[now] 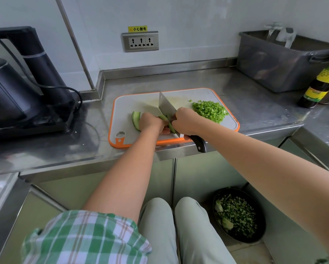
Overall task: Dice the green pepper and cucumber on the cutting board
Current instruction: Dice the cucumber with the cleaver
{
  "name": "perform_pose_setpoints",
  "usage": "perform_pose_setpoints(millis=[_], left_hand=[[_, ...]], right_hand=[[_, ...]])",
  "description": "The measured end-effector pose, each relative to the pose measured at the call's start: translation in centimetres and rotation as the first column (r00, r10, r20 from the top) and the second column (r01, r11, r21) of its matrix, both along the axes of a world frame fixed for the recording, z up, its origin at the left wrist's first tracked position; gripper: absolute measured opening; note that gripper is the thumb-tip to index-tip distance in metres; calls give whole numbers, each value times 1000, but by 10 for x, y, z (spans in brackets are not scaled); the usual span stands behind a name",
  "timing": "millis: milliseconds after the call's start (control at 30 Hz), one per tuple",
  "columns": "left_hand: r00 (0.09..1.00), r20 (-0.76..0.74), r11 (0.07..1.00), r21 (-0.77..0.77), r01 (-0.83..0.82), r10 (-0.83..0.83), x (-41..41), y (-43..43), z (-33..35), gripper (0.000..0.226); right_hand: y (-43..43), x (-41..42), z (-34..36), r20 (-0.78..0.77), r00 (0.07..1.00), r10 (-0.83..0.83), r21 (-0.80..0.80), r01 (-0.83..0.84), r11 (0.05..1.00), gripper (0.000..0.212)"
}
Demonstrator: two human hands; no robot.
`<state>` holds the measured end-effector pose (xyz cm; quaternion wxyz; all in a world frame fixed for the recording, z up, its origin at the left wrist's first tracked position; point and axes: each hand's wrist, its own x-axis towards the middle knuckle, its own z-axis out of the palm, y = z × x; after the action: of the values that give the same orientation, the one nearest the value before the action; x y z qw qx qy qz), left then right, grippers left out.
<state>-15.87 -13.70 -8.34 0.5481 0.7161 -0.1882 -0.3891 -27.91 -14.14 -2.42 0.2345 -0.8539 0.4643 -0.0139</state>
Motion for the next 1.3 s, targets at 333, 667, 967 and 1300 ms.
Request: perform_pose_setpoints(millis=[333,667,967,1300], left_hand=[[995,92,999,34,36,-39,2,2,-6,14],[995,87,999,31,35,-38,4,-2,-11,25],[998,53,1000,11,17,-18,3,-5,-12,28],[999,39,1000,4,15,-15,3,-5,-13,25]], right_hand=[[-19,-5,-18,114,989,-93,-9,95,995,22],[-23,-20,3,78,997,-7,-32,10,999,19],[-18,-19,3,-15,998,57,-94,-58,994,13],[-15,-18,0,-31,997,75,-126,-78,989,24]])
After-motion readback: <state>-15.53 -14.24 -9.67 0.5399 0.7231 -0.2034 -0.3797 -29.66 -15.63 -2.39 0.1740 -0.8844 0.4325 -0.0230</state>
